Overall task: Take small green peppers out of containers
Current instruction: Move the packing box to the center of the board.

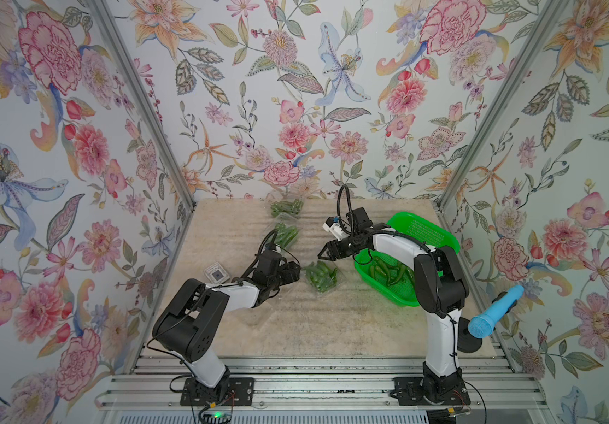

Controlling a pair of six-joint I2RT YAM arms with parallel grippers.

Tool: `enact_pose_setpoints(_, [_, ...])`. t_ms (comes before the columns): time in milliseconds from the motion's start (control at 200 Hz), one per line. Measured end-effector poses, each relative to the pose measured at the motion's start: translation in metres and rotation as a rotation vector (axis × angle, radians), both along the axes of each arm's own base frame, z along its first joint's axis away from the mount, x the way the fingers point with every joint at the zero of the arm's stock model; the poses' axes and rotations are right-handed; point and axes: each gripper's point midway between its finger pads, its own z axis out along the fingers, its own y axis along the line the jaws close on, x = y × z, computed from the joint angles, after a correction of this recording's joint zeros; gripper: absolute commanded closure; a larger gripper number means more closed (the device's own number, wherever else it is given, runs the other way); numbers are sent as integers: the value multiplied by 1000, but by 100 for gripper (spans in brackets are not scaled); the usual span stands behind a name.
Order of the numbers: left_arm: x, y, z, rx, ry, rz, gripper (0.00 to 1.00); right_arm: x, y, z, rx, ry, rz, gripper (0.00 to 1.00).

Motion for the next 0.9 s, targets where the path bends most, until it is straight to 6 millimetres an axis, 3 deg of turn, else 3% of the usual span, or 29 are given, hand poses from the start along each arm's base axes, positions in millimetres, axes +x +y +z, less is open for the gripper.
enact_pose_setpoints(290, [-10,0,0,1,14,-12,28,-3,3,0,5,4,9,42])
enact_pose_setpoints(405, [-10,-1,0,-5,19,-16,32,-4,3,0,9,5,11,43])
enact_pose_setpoints(751, [-7,-11,-2,-33,23,-24,37,-4,5,0,7,7,8,43])
enact_pose_setpoints(901, [-8,-24,-4,-44,25,-56,40,-4,6,1,13,8,4,43])
